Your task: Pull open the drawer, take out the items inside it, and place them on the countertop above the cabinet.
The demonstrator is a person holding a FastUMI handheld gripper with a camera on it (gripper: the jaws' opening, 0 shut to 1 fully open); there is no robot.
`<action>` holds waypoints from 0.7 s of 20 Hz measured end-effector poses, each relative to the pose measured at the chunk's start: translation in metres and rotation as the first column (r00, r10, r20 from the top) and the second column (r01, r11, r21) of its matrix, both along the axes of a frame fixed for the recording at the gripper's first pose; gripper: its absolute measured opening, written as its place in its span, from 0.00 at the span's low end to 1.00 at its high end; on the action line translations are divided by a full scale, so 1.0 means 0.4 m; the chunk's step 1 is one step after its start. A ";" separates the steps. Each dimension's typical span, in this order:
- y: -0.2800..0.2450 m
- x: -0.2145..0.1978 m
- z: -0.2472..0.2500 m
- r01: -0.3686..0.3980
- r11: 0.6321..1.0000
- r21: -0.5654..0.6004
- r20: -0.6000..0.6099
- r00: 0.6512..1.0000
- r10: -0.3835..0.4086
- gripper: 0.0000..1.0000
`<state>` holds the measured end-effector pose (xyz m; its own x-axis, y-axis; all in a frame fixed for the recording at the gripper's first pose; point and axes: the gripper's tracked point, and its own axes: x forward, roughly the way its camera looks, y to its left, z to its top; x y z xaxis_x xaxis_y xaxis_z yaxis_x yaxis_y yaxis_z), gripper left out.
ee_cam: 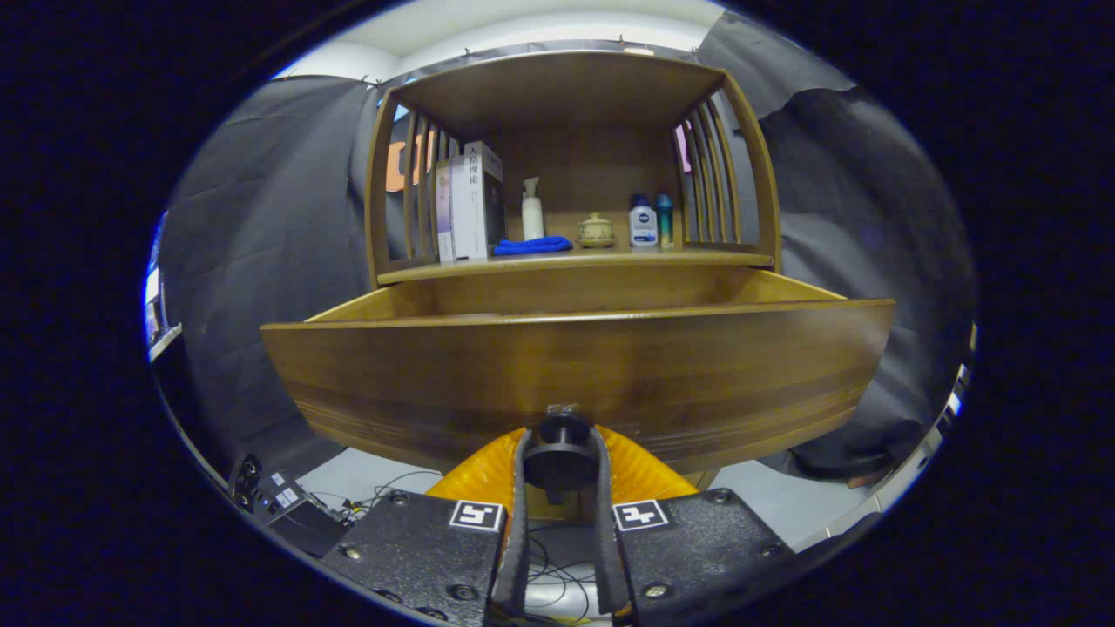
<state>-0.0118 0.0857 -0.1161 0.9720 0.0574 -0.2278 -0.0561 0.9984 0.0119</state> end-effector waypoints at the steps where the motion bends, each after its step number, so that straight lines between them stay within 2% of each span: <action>1: 0.000 -0.004 -0.001 -0.001 1.000 0.004 0.007 1.000 0.001 0.33; 10: 0.000 -0.004 -0.004 -0.005 1.000 -0.022 0.030 1.000 0.006 0.35; 12: -0.001 -0.003 0.015 -0.021 0.999 -0.024 0.066 0.998 0.023 0.54; 14: -0.028 -0.014 0.059 0.012 0.999 -0.043 0.125 0.992 -0.006 0.73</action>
